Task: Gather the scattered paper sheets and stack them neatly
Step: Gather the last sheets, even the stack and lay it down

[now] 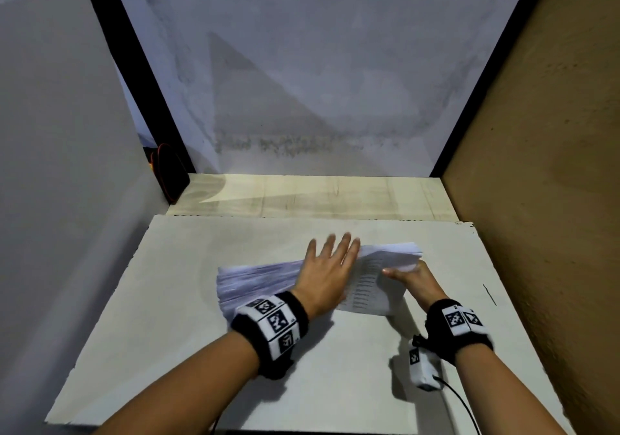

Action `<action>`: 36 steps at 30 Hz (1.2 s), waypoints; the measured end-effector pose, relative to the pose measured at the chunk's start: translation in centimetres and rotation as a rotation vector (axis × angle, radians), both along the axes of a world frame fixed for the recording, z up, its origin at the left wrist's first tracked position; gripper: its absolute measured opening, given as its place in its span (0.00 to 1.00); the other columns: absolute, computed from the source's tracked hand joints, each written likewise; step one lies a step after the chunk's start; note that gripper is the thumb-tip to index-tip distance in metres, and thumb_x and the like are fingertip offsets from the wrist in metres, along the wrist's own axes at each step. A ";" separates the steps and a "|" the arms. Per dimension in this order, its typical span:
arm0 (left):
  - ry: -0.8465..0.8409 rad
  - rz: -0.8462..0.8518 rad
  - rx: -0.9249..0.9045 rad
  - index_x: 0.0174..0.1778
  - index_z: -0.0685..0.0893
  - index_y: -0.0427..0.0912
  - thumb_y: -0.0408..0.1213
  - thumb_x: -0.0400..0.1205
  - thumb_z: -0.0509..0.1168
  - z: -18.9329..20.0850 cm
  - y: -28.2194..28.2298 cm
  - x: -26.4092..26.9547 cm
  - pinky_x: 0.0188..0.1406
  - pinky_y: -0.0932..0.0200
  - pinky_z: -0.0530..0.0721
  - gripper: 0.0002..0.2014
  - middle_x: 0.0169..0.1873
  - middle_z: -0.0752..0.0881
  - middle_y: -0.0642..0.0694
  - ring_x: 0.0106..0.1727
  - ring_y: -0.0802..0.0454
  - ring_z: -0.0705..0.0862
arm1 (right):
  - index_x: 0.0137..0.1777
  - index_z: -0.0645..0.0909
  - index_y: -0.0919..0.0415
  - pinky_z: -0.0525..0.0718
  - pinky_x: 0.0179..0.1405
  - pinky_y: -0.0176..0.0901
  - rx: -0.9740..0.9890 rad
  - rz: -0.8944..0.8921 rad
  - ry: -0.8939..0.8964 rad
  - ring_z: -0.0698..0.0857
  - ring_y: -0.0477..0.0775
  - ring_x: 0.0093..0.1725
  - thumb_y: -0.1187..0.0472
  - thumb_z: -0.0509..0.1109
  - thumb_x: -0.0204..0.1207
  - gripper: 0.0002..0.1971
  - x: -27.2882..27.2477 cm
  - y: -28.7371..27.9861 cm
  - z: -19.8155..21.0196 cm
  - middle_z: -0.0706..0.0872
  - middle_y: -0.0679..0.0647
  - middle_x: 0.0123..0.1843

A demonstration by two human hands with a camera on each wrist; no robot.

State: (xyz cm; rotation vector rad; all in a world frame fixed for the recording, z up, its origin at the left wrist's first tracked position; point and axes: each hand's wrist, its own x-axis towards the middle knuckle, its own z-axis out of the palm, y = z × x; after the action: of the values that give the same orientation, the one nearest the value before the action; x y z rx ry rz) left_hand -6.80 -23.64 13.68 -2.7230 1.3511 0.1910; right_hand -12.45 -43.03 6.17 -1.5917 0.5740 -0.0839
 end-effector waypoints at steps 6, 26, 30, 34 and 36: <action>0.138 0.053 -0.153 0.81 0.43 0.47 0.39 0.80 0.60 1.0 -1.3 1.5 0.63 0.44 0.74 0.38 0.74 0.71 0.35 0.69 0.34 0.74 | 0.56 0.83 0.68 0.84 0.44 0.36 -0.059 -0.012 -0.014 0.85 0.56 0.48 0.72 0.75 0.67 0.16 -0.1 0.5 1.4 0.88 0.63 0.51; 0.741 0.412 -1.533 0.40 0.83 0.43 0.32 0.63 0.77 5.1 7.6 6.6 0.33 0.72 0.82 0.13 0.27 0.88 0.62 0.30 0.68 0.82 | 0.43 0.83 0.62 0.86 0.39 0.33 0.049 0.064 -0.249 0.88 0.40 0.34 0.73 0.72 0.69 0.07 2.6 3.4 9.8 0.91 0.44 0.31; 0.657 0.483 -1.665 0.60 0.77 0.35 0.28 0.78 0.64 3.6 6.4 4.1 0.40 0.77 0.81 0.14 0.42 0.87 0.56 0.42 0.72 0.85 | 0.36 0.79 0.58 0.79 0.30 0.23 -0.003 -0.204 -0.406 0.81 0.29 0.26 0.75 0.69 0.72 0.11 2.5 6.7 8.4 0.85 0.41 0.26; 0.558 0.555 -1.521 0.57 0.67 0.50 0.28 0.82 0.58 -0.8 6.0 1.7 0.44 0.81 0.79 0.14 0.49 0.79 0.59 0.48 0.79 0.81 | 0.40 0.81 0.56 0.82 0.34 0.26 -0.002 -0.219 -0.343 0.84 0.32 0.32 0.71 0.71 0.72 0.08 1.0 8.7 5.1 0.87 0.40 0.31; 0.560 0.600 -1.445 0.56 0.66 0.49 0.27 0.83 0.57 -3.1 6.1 1.1 0.42 0.83 0.77 0.13 0.48 0.78 0.57 0.47 0.72 0.82 | 0.43 0.82 0.57 0.87 0.45 0.32 0.044 -0.209 -0.274 0.88 0.38 0.40 0.72 0.71 0.72 0.09 0.4 9.3 3.7 0.88 0.45 0.39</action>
State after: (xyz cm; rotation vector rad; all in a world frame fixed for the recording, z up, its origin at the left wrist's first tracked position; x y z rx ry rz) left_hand -5.73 -17.59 10.56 -4.5516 0.6981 -0.0435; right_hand -12.04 -33.72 9.82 -1.4433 0.5212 -0.4358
